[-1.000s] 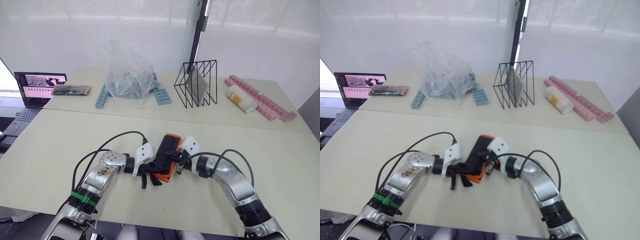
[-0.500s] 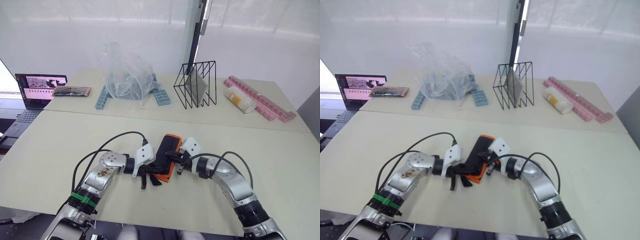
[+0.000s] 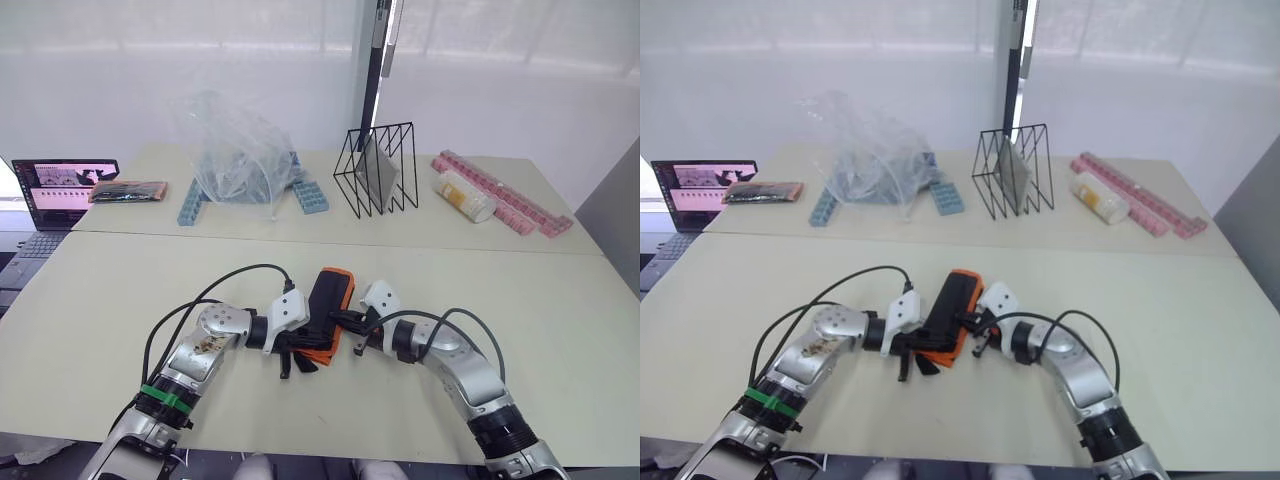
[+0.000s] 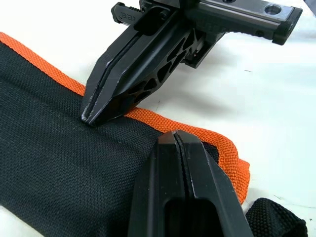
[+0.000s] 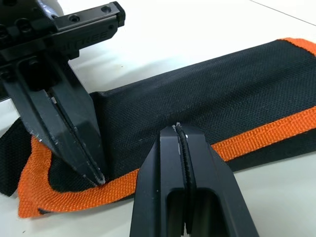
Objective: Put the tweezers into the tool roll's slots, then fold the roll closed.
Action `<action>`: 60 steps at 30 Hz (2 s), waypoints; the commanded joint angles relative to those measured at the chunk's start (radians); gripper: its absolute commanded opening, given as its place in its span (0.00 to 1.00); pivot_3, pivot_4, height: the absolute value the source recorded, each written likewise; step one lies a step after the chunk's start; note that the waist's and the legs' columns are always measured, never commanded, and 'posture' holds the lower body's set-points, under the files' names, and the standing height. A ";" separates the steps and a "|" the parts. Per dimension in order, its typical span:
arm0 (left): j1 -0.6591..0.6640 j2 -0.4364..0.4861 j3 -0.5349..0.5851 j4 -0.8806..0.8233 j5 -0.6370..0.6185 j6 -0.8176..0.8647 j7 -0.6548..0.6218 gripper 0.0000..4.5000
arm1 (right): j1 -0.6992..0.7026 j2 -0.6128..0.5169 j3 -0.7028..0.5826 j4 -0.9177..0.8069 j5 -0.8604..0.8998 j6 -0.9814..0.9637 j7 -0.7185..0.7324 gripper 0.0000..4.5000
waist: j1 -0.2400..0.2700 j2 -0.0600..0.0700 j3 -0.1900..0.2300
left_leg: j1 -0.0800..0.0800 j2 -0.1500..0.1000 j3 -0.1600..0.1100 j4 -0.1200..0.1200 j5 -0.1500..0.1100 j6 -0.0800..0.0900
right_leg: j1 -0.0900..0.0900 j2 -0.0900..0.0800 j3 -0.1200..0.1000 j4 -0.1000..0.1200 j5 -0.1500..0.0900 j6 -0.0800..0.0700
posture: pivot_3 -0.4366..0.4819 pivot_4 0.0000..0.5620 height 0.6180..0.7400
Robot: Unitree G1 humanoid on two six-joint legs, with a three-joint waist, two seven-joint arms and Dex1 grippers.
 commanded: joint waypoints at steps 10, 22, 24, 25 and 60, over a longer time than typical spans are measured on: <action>0.039 0.025 -0.042 0.053 0.064 0.019 0.000 0.01 | -0.114 0.068 -0.048 0.262 -0.037 0.029 -0.096 0.00 | -0.035 -0.001 0.000 | 0.010 -0.002 -0.005 0.003 0.000 0.000 | 0.011 0.000 -0.001 0.000 -0.003 -0.004 | 0.48 0.27 0.84; 0.050 0.035 -0.034 0.035 0.066 0.024 -0.003 0.01 | -0.251 0.121 -0.081 0.512 -0.064 -0.036 -0.124 0.00 | -0.050 -0.001 -0.001 | 0.012 -0.003 -0.008 0.002 0.000 0.000 | 0.013 0.000 -0.001 -0.001 -0.004 -0.003 | 0.48 0.27 0.84; 0.052 0.035 -0.032 0.034 0.066 0.024 -0.002 0.01 | -0.264 0.128 -0.082 0.531 -0.067 -0.046 -0.126 0.00 | -0.050 -0.001 -0.001 | 0.012 -0.003 -0.009 0.002 0.000 0.000 | 0.013 0.000 -0.001 -0.001 -0.004 -0.003 | 0.48 0.27 0.84; 0.053 0.035 -0.031 0.033 0.066 0.024 -0.001 0.01 | -0.269 0.133 -0.082 0.537 -0.066 -0.050 -0.125 0.00 | -0.051 -0.001 -0.001 | 0.012 -0.003 -0.009 0.002 0.000 0.000 | 0.013 0.000 -0.001 -0.001 -0.004 -0.003 | 0.48 0.27 0.84; 0.436 0.302 0.761 -0.364 -0.259 0.221 0.191 0.12 | 0.204 -0.242 -0.509 -0.283 0.239 0.101 0.007 0.00 | -0.041 0.001 0.025 | -0.032 -0.003 -0.012 0.000 0.000 0.001 | -0.024 -0.001 -0.005 -0.001 0.002 -0.001 | 0.48 0.27 0.84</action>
